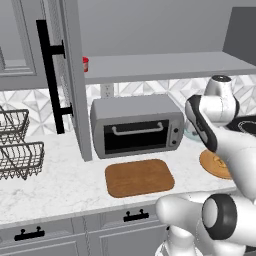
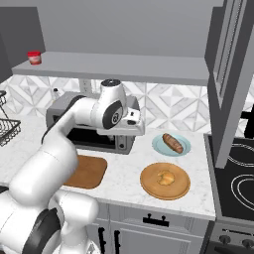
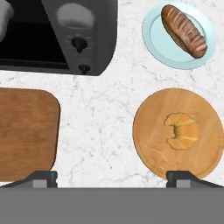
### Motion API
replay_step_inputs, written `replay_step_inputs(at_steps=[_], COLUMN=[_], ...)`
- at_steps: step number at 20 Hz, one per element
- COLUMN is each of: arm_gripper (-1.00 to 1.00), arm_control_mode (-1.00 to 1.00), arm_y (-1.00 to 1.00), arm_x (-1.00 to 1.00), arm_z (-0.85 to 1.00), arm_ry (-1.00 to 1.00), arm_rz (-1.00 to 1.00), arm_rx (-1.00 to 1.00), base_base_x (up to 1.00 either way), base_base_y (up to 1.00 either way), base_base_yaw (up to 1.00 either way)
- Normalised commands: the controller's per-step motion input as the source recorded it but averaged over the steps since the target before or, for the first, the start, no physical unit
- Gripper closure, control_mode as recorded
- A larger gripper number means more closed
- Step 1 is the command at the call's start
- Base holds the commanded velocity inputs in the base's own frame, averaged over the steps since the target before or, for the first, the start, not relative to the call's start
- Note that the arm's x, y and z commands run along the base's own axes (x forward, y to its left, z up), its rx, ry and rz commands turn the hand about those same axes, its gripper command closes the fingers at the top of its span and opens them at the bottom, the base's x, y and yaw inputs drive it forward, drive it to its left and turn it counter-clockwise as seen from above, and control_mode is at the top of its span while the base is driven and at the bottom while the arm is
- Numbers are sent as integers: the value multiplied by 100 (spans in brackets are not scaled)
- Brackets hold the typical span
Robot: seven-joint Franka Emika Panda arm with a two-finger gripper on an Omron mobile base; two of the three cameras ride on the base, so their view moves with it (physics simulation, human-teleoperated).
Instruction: From the different types of pastries on the counter, select a croissant and place it on the cutting board. Then retrieve a jar of jam from the cabinet and place it alongside the croissant on the cutting board.
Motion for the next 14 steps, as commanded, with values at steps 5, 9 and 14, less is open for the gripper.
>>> replay_step_inputs(at_steps=[5,9,14], arm_gripper=[-100,-100,-100], arm_control_mode=[-100,-100,-100], arm_y=[-49,-56,-59], arm_x=[0,0,0], arm_z=[-60,-46,-38], arm_ry=[1,0,0], arm_rz=[0,0,0], arm_rx=[0,0,0], base_base_x=[0,0,0], base_base_y=[0,0,0], base_base_yaw=[0,0,0])
